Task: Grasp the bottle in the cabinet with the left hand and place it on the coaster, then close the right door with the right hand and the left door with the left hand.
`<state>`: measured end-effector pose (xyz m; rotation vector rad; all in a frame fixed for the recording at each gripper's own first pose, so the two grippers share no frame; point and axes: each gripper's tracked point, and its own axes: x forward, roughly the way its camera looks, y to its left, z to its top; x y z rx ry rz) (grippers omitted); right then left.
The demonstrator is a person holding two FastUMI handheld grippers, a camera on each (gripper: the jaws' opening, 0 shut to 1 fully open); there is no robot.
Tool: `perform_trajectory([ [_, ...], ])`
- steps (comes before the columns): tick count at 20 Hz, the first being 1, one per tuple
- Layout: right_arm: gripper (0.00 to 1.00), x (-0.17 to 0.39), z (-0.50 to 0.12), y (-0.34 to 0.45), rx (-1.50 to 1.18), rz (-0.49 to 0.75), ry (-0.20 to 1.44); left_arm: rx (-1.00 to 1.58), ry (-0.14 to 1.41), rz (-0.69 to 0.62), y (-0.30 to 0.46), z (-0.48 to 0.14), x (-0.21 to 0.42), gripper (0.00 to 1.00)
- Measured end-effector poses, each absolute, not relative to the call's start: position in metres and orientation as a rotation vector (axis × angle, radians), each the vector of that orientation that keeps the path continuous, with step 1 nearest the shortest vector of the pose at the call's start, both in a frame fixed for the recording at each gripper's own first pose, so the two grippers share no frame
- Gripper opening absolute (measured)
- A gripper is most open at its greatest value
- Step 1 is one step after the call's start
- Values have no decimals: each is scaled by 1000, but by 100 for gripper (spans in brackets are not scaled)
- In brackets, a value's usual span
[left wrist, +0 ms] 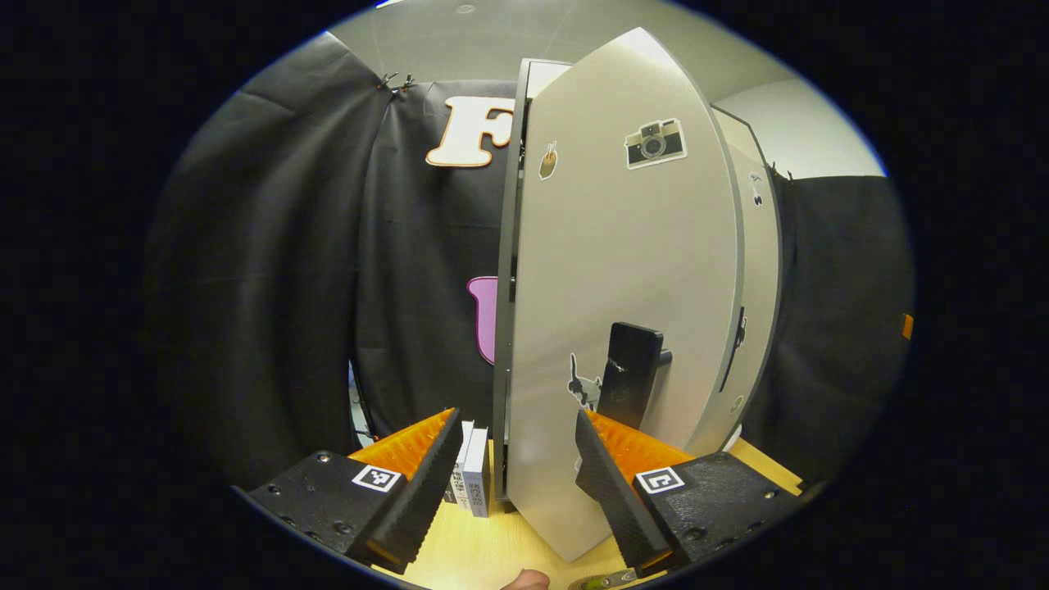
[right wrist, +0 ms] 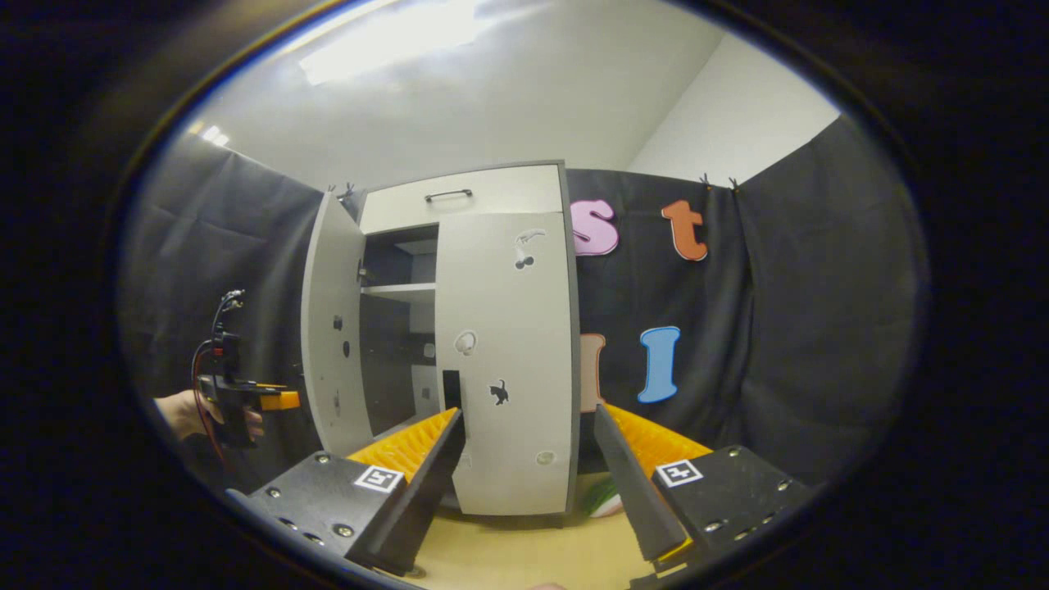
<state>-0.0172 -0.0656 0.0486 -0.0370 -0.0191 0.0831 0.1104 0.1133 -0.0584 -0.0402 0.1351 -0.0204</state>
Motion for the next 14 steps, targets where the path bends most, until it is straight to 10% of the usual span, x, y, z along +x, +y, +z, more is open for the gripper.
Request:
perform_trajectory([
  [14,96,-5,42,-13,11,157,-15,-5,122,-104,72,-46,127,89],
])
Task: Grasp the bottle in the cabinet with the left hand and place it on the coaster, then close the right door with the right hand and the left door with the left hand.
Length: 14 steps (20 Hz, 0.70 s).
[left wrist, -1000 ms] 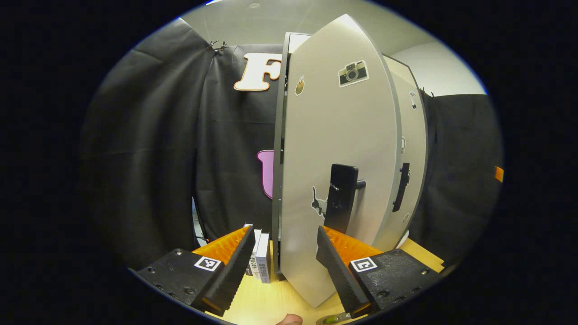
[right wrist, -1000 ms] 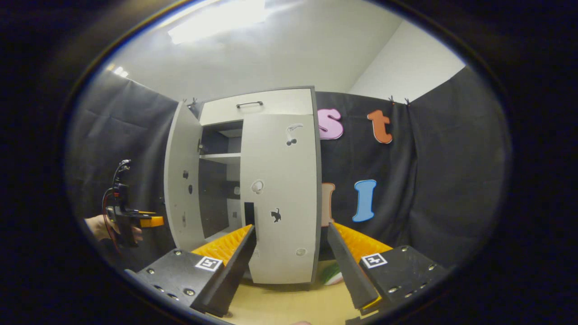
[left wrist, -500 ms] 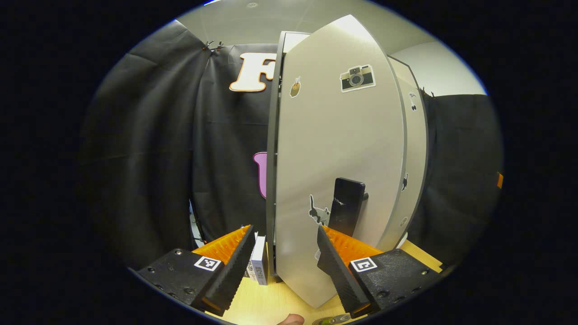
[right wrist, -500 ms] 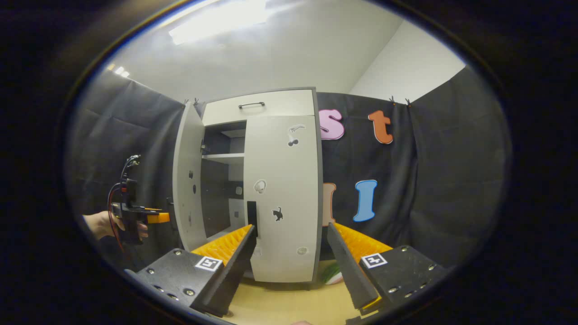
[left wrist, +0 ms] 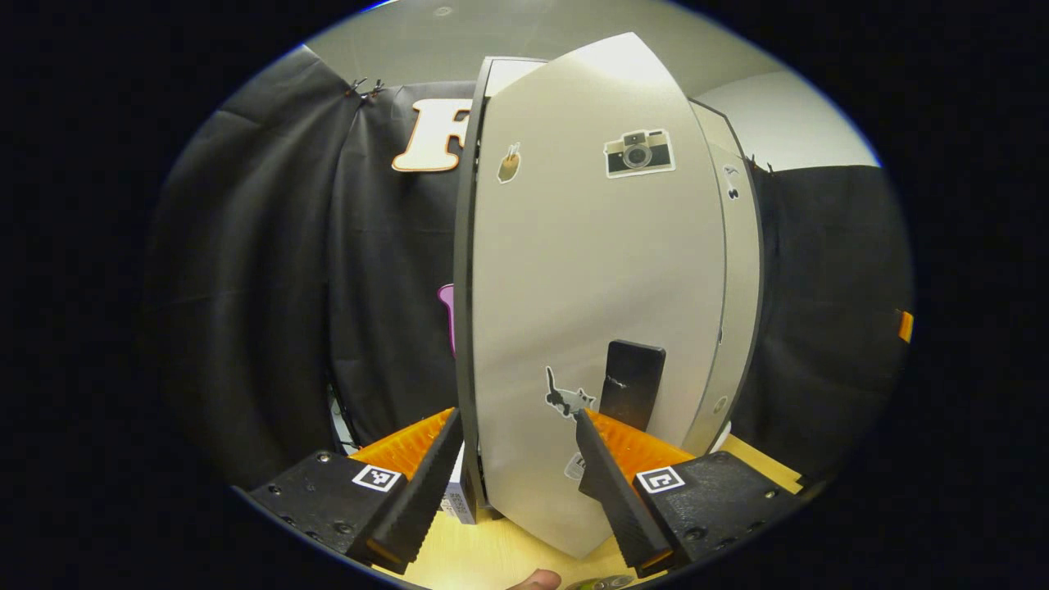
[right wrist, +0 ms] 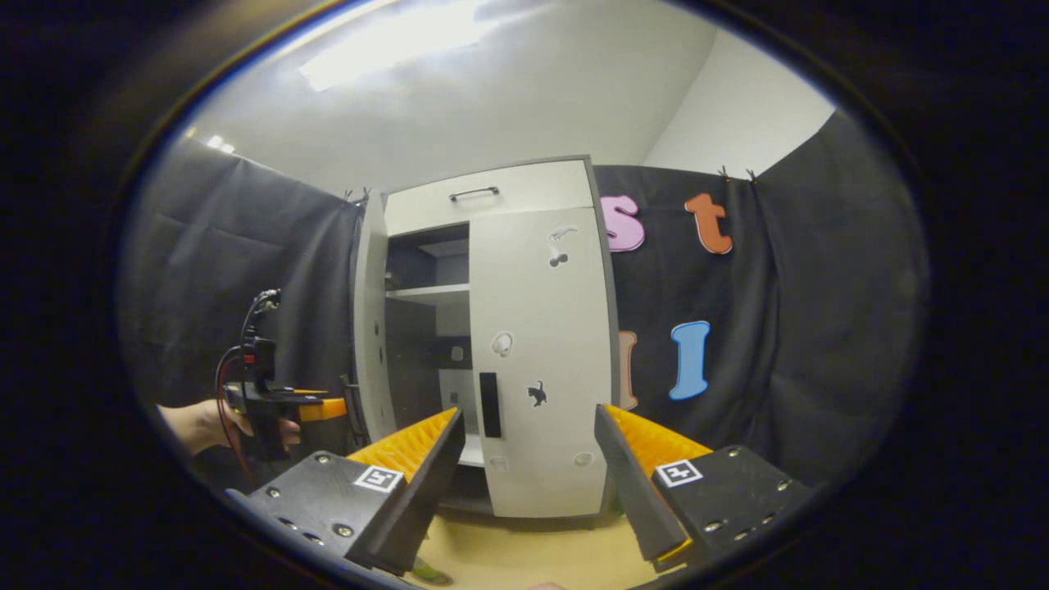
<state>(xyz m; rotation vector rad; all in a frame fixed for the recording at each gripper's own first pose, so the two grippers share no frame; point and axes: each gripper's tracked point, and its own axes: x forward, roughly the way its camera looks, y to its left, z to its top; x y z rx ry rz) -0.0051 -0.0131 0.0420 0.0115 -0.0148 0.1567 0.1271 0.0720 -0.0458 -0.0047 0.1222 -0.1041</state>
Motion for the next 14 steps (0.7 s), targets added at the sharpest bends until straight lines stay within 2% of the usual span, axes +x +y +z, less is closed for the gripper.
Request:
perform_trajectory([
  [4,96,6,37,4,12,190,-10,3,91,-130,58,-38,119,89],
  [14,96,6,27,-10,-30,156,28,-4,60,-114,46,-7,72,89],
])
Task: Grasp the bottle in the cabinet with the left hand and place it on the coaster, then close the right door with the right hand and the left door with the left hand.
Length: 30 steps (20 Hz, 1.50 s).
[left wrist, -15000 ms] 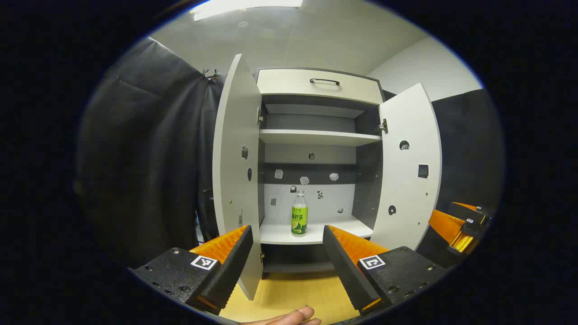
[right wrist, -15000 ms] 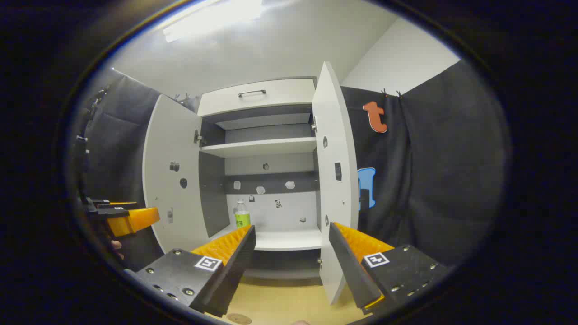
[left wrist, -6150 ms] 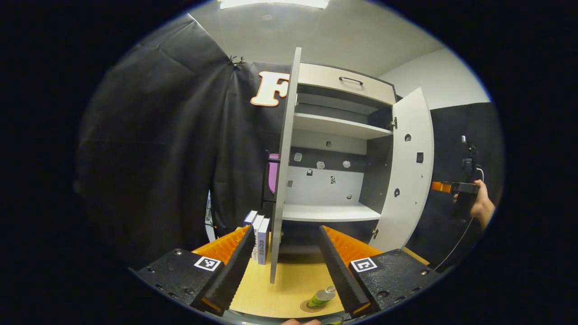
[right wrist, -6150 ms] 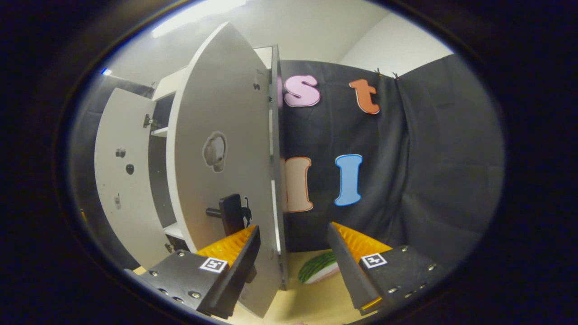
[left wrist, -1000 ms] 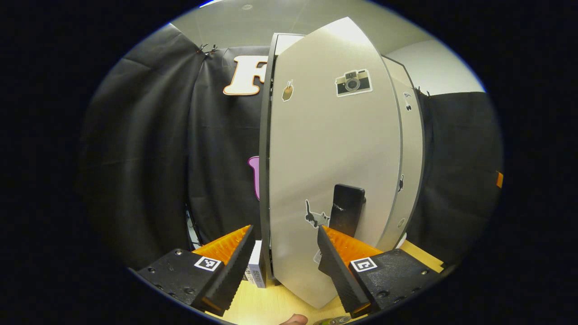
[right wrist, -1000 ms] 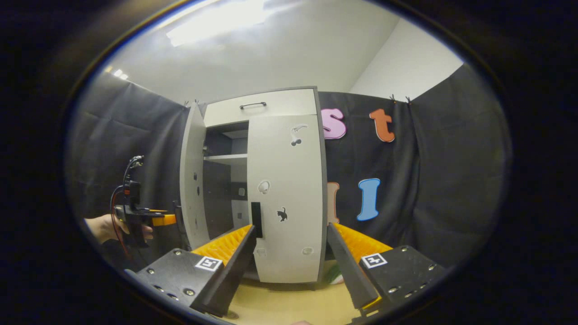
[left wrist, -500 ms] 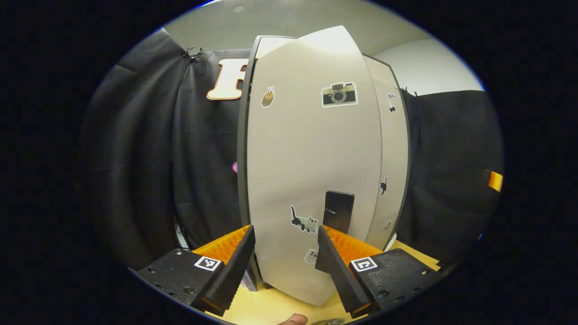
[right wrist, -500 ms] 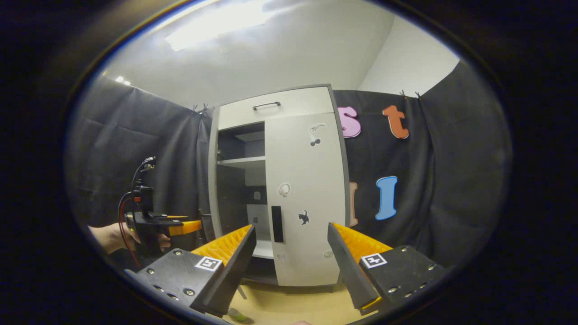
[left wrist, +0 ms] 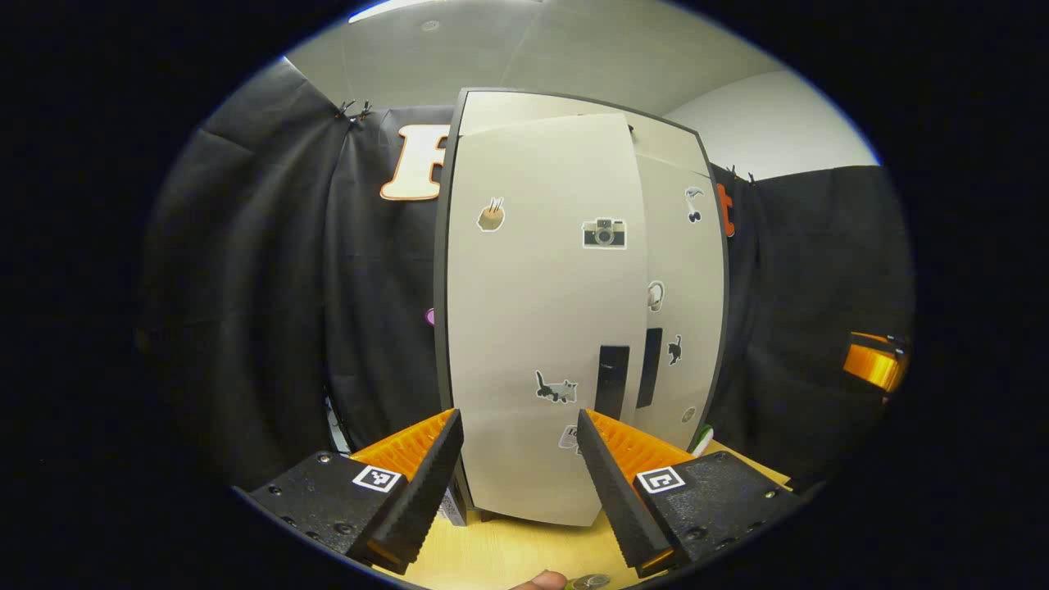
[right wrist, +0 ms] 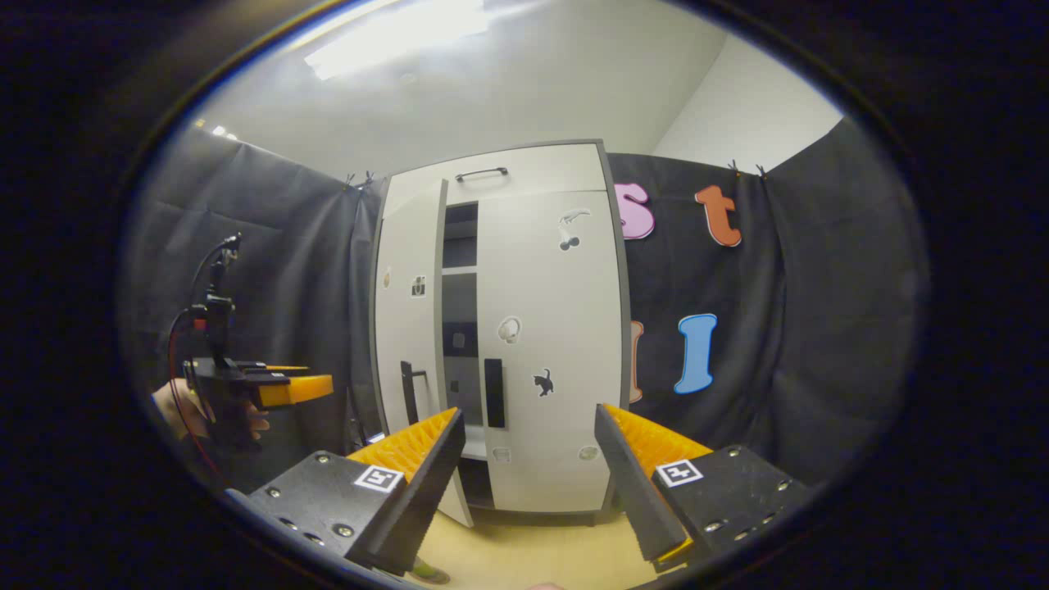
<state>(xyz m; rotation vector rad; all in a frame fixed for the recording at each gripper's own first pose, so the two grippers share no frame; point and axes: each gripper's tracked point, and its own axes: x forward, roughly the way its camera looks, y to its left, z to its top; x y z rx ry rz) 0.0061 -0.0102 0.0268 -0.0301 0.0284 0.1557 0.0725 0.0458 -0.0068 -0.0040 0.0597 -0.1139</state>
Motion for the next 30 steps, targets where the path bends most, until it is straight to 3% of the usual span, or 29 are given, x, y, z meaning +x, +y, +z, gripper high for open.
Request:
perform_trajectory([
  [10,93,-24,37,-18,-29,212,21,0,58,-51,39,1,-7,89],
  [14,96,-40,45,-22,-13,194,8,-6,71,-10,40,-4,-31,89],
  [30,96,-75,27,0,-83,144,-7,-73,43,-29,34,-6,-42,89],
])
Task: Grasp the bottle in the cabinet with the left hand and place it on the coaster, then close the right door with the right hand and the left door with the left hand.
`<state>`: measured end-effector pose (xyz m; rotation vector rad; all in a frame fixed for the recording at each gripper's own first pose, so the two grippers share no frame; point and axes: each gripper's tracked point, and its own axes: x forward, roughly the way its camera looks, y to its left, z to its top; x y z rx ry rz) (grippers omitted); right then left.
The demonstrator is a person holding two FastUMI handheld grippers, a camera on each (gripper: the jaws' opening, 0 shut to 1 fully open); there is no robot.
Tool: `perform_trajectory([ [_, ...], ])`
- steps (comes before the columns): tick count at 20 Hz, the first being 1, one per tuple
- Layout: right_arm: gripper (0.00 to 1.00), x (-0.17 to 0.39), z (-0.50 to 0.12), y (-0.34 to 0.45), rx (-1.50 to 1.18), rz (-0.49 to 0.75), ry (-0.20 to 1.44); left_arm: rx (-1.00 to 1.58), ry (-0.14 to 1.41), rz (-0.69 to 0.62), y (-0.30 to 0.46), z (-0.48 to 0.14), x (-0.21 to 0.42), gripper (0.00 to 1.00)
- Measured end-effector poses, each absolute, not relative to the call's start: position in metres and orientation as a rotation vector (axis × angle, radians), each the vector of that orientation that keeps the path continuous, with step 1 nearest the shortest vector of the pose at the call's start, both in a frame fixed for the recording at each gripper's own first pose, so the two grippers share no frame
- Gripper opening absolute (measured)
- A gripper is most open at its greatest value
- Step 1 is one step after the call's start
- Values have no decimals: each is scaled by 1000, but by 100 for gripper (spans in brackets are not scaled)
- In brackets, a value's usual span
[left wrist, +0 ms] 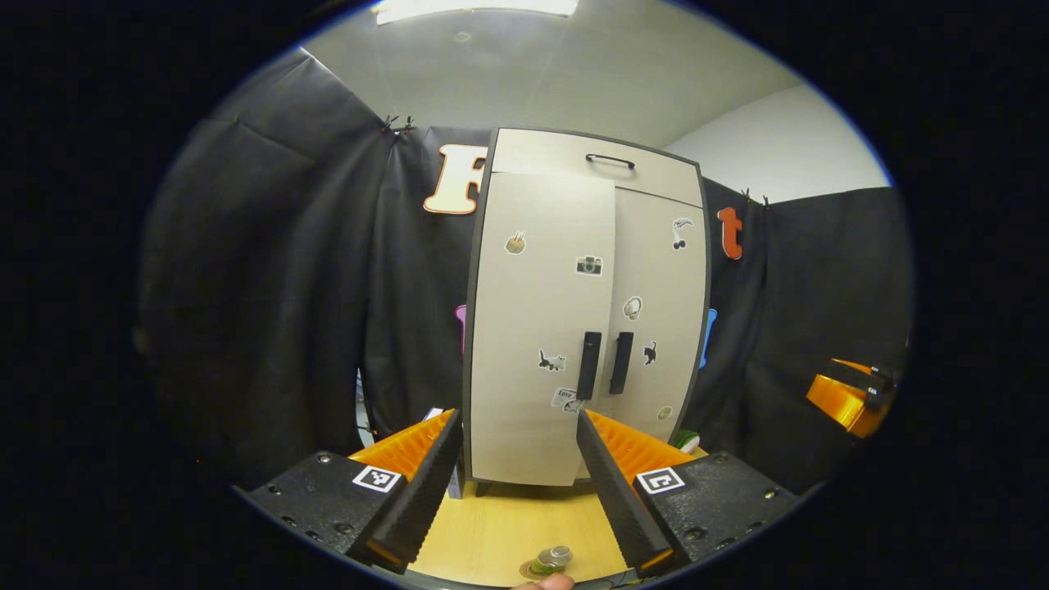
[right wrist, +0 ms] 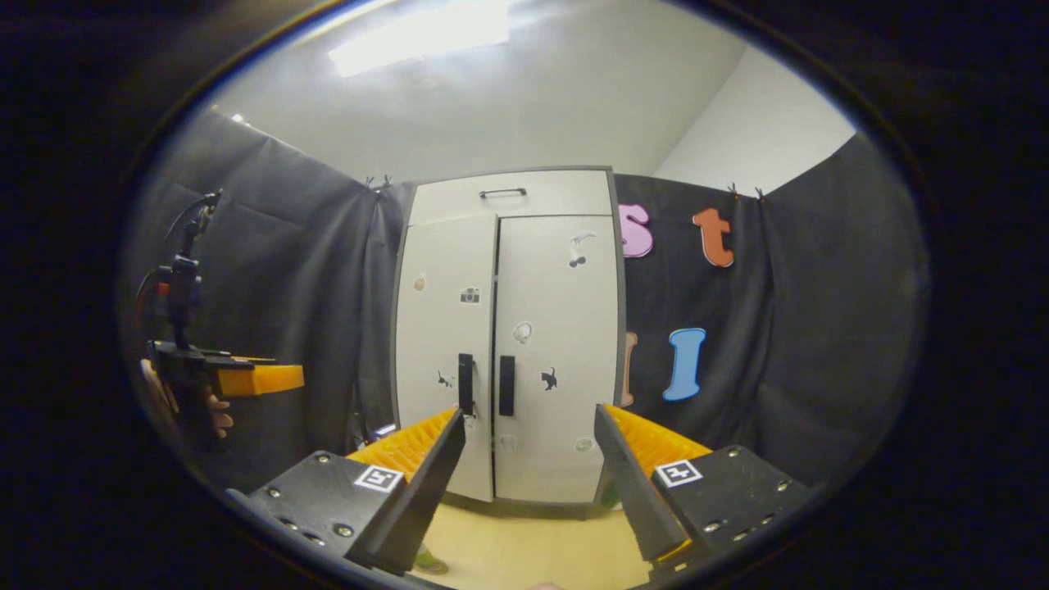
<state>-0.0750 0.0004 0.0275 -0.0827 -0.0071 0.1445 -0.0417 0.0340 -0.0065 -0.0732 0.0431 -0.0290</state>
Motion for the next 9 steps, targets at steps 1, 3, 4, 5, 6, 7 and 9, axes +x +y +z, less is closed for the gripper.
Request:
perform_trajectory([
  [1,96,-77,26,-1,-88,139,-3,-73,46,-39,31,-8,-41,89],
  [3,96,-80,26,-4,-97,127,-6,-72,49,-64,23,-8,-40,89],
  [4,96,-81,28,-6,-96,119,-13,-70,39,-80,18,-5,-39,89],
  [5,96,-82,29,-8,-92,114,-16,-63,34,-88,15,-3,-37,89],
  [6,96,-83,30,-8,-87,111,-16,-52,33,-96,13,-3,-37,89],
  [7,96,-84,30,-10,-82,109,-15,-43,33,-100,12,-2,-35,89],
  [9,96,-83,29,-13,-77,102,-10,-35,25,-108,8,0,-33,89],
])
